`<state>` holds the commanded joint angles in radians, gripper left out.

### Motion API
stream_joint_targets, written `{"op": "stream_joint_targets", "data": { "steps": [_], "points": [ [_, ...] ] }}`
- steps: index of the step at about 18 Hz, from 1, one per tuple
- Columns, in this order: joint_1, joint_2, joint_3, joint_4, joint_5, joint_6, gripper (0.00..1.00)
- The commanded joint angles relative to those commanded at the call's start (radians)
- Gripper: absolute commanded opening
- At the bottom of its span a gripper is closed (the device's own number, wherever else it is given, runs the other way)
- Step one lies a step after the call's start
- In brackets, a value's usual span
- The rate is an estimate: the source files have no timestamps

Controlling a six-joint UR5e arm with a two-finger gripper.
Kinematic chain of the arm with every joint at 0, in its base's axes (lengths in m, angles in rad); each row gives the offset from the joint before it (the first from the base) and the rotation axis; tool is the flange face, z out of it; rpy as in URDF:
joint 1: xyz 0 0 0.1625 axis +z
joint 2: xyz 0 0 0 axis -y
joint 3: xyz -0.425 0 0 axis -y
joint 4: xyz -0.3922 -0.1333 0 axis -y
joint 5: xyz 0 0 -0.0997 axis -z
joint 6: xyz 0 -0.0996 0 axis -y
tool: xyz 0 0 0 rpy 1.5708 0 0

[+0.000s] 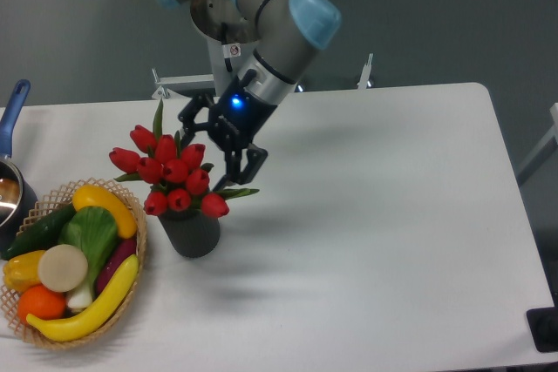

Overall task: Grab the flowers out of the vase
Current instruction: 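Move the open gripper over to the red tulip stems above the vase, then close the gripper around the tulip stems just below the blooms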

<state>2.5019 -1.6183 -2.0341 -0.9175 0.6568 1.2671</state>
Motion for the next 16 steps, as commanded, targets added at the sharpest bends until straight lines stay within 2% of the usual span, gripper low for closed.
{"op": "stream_joint_targets", "data": {
  "steps": [4, 8, 9, 12, 13, 14, 16],
  "points": [
    [-0.015, -0.037, -0.003, 0.046, -0.026, 0.0, 1.0],
    [-0.015, -0.045, -0.014, 0.052, -0.032, 0.0, 0.98],
    [-0.015, -0.043, -0.015, 0.051, -0.032, 0.0, 0.83],
    [-0.014, -0.029, -0.029, 0.051, -0.032, -0.002, 0.27],
    [-0.012, -0.026, -0.029, 0.051, -0.032, -0.005, 0.13],
    [-0.012, -0.017, -0.029, 0.051, -0.032, -0.006, 0.03],
    [-0.012, -0.002, -0.029, 0.051, -0.032, -0.011, 0.0]
  ]
}}
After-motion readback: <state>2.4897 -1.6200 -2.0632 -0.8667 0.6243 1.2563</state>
